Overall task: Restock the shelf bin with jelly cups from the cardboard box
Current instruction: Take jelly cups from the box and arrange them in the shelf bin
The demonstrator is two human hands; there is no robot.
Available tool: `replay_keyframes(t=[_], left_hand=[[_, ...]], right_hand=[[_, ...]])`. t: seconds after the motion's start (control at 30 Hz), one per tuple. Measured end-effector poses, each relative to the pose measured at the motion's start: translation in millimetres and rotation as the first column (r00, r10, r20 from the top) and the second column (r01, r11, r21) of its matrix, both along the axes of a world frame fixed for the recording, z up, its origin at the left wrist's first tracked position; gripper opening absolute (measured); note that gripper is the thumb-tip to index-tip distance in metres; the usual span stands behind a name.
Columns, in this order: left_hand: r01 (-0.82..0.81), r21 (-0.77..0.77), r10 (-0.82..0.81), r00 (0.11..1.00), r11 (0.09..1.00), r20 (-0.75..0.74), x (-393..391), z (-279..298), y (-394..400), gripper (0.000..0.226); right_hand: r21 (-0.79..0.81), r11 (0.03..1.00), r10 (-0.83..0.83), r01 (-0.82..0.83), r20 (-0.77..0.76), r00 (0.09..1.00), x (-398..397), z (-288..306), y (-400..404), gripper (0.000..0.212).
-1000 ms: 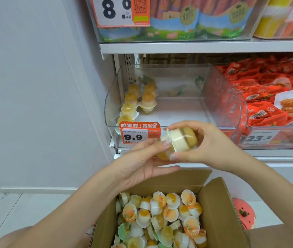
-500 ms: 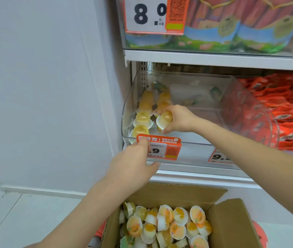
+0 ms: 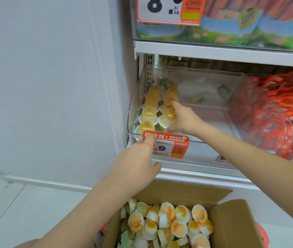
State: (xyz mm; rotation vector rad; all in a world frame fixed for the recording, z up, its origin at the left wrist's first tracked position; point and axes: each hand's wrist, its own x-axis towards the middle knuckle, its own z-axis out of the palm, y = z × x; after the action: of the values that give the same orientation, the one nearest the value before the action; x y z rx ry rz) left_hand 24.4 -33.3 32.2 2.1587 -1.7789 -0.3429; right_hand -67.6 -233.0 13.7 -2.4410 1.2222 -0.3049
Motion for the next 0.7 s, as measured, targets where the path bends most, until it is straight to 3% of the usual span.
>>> replay_keyframes(t=[0.13, 0.2, 0.33, 0.43, 0.57, 0.63, 0.7], left_hand=[[0.022, 0.0, -0.022, 1.0, 1.0, 0.017, 1.0, -1.5, 2.1, 0.035], [0.035, 0.032, -0.035, 0.999, 0.999, 0.018, 3.2, -2.0, 4.0, 0.03], [0.075, 0.112, -0.08, 0.996, 0.991, 0.045, 2.9, -7.0, 10.3, 0.019], [0.107, 0.173, -0.126, 0.987, 0.979, 0.102, -8.2, -27.4, 14.1, 0.016], [0.179, 0.342, -0.206, 0.978, 0.923, 0.045, -20.8, -81.2, 24.0, 0.012], [0.209, 0.472, -0.263, 0.964, 0.857, 0.049, -20.3, -115.4, 31.1, 0.015], [0.201, 0.582, -0.268, 0.963, 0.788, 0.031, -16.1, -152.3, 38.7, 0.015]], right_hand=[[0.032, 0.999, -0.011, 0.011, 0.01, 1.0, -9.2, 12.0, 6.0, 0.09], [-0.019, 0.999, -0.027, 0.028, 0.039, 0.999, -24.9, 22.6, 13.0, 0.078], [-0.304, 0.939, -0.113, 0.16, 0.168, 0.979, -76.2, 27.3, 56.8, 0.028], [-0.553, 0.814, -0.011, 0.18, 0.294, 0.956, -114.6, 5.3, 99.3, 0.015], [-0.74, 0.662, 0.089, 0.121, 0.238, 0.967, -155.2, -59.0, 140.3, 0.006], [-0.689, 0.723, 0.068, 0.06, 0.158, 0.985, -168.7, -103.2, 159.0, 0.004], [-0.422, 0.907, 0.01, -0.001, 0.021, 1.0, -174.1, -150.6, 177.3, 0.007]])
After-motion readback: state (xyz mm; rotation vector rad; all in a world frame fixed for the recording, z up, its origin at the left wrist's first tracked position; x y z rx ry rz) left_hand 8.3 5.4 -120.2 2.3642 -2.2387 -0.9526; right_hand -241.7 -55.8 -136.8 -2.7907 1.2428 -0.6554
